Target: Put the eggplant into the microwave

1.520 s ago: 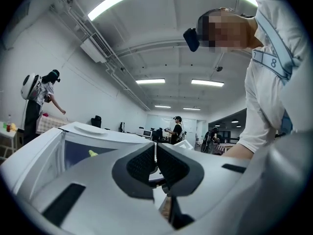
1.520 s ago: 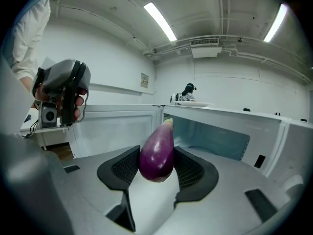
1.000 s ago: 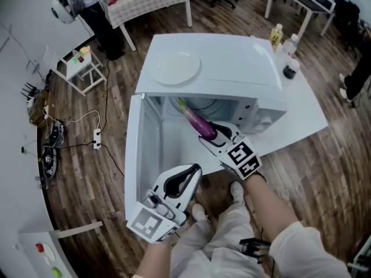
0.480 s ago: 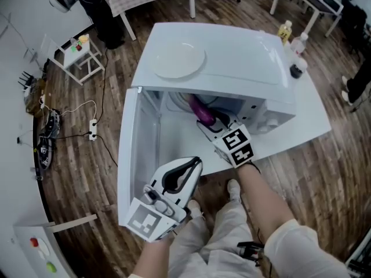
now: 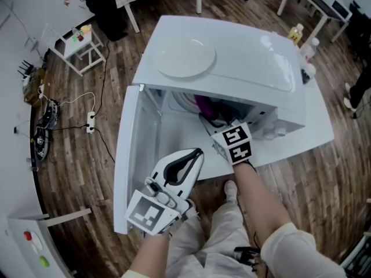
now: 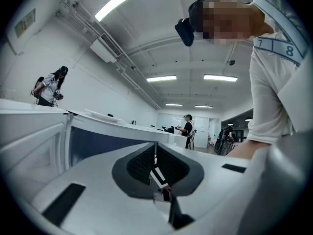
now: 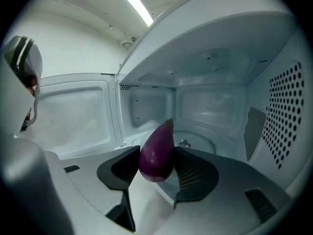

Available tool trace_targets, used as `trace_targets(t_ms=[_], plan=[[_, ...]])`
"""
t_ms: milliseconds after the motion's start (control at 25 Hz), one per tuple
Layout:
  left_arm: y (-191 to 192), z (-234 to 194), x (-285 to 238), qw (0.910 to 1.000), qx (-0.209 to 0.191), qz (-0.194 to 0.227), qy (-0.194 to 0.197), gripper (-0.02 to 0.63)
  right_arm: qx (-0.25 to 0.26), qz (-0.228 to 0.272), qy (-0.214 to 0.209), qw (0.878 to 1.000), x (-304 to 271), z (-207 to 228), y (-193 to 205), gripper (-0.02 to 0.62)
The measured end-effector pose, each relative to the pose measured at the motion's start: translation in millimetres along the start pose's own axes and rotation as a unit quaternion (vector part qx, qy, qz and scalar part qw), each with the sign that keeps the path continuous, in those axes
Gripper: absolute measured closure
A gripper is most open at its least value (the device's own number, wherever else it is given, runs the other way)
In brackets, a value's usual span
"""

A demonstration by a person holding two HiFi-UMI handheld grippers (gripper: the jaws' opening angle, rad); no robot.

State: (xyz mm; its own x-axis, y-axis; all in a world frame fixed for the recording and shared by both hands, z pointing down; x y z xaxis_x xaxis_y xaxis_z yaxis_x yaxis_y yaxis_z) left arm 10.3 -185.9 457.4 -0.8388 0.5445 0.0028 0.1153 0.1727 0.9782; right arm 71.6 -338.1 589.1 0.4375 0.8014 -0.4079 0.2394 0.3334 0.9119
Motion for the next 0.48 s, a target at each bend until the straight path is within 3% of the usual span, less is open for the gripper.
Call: trace_targets(t_ms=[480], plan=[[14.6, -30.8, -21.4, 0.9987, 0.010, -0.016, -0.047, 0.603, -0.016, -0.042, 0.049, 0.998, -23.5, 22.8, 17.2, 0.359]])
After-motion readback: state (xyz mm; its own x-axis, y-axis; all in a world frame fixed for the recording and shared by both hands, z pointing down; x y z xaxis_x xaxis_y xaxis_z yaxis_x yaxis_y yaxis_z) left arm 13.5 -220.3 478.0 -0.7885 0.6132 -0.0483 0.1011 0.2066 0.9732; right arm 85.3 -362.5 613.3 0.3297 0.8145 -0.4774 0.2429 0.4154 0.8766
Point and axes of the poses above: the fingertips, and each gripper's own axes: x backward along the fingers, z to its right, y out of its underside, the point moved 2 cm from there along x, backward along the fingers, and after that the axes turned 7 degrees about y, right-handed, at the moved point
